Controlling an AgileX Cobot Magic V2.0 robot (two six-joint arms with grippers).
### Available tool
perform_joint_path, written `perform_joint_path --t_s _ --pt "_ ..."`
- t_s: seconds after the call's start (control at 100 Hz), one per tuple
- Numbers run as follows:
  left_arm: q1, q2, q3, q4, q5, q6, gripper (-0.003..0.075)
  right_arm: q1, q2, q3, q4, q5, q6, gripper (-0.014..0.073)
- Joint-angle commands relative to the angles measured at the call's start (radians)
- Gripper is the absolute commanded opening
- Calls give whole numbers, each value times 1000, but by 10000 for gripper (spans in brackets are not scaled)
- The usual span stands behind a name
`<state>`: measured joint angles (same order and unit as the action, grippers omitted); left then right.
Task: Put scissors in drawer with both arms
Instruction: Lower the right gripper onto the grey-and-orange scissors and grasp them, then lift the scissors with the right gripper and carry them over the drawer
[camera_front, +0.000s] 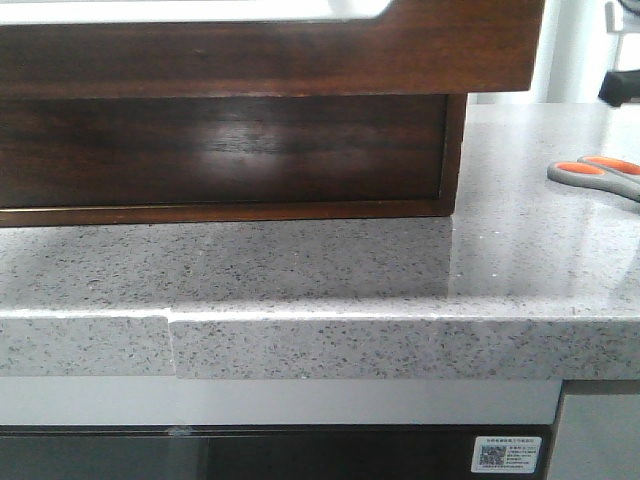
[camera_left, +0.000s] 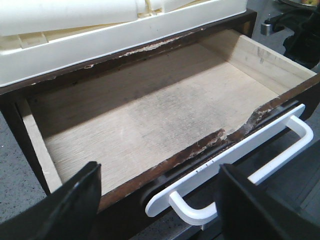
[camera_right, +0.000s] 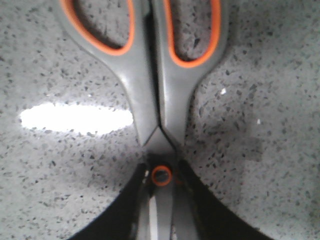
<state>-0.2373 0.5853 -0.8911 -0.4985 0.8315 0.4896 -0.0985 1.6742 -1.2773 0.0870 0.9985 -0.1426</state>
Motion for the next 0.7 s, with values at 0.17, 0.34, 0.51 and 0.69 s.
perform_joint_path --t_s 0.17,0.34,0.51,0.69 --pt "-6 10 -31 -34 -56 -1 461 -7 -31 -23 -7 -3 -18 268" --pt "-6 10 -31 -21 -56 -1 461 -7 -31 -23 -7 8 -27 260" --pt "-6 10 -31 -14 -56 -1 461 -7 -11 -23 -7 35 -37 260" --pt "-6 10 -31 -14 -58 -1 461 9 4 -23 -7 26 -42 235"
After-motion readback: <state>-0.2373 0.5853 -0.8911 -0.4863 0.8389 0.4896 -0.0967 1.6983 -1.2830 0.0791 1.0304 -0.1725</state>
